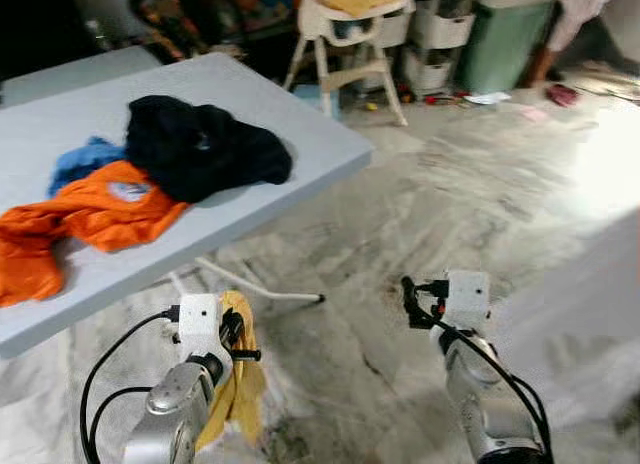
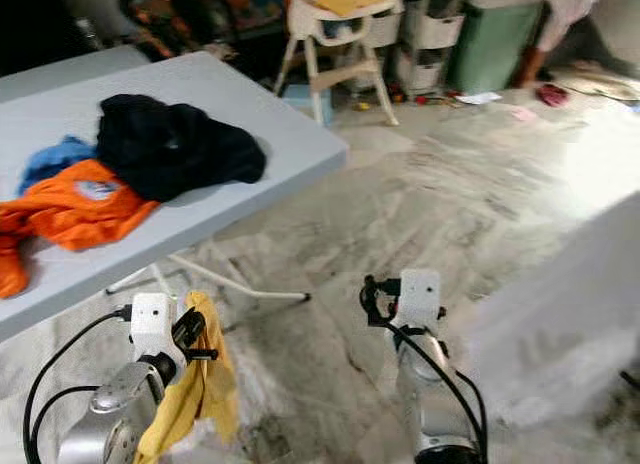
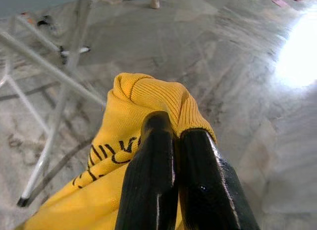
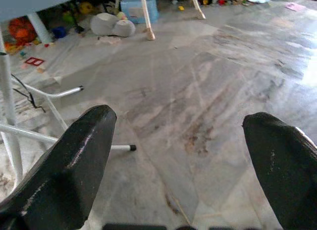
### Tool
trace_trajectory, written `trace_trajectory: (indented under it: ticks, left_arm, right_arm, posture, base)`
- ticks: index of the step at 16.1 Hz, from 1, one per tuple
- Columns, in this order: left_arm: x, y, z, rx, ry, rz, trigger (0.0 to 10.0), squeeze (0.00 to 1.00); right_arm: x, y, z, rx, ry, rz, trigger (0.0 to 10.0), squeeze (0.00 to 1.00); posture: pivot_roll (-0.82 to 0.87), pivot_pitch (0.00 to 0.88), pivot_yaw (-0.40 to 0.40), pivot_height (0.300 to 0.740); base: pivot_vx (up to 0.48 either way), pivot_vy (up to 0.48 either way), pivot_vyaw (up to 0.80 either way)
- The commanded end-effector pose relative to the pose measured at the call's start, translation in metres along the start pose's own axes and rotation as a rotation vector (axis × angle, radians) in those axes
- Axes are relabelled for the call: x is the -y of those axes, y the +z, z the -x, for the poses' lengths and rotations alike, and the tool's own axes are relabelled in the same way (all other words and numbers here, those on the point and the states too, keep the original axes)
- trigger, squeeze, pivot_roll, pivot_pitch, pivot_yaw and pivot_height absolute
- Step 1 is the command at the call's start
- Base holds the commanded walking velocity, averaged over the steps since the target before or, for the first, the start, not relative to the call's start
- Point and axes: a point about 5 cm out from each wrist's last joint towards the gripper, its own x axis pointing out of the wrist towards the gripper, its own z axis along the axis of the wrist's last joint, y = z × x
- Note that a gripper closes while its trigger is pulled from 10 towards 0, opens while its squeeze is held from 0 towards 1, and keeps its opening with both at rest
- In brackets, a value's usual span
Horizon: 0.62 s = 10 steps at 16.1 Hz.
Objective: Hang hanger
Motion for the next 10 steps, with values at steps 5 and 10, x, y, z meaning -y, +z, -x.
trace_trajectory:
  ticks: [5,10]
  left_arm:
    - [0.004,0.018,-0.008,0.040,-0.027,-0.003,10.0,0.00]
    - [0.005,0.031,-0.020,0.049,-0.054,-0.001,10.0,0.00]
  right_arm:
    - [-0.006,0.001,-0.006,-0.010,0.040,0.021,10.0,0.00]
    - [0.004,0.001,-0.004,-0.004,0.022,0.025,10.0,0.00]
  posture:
    - [-0.07,0.000,0.017,0.740]
    - [-0.09,0.000,0.040,0.740]
  base:
    - [0.000,0.000,-0.80]
    - [-0.193,0.000,-0.80]
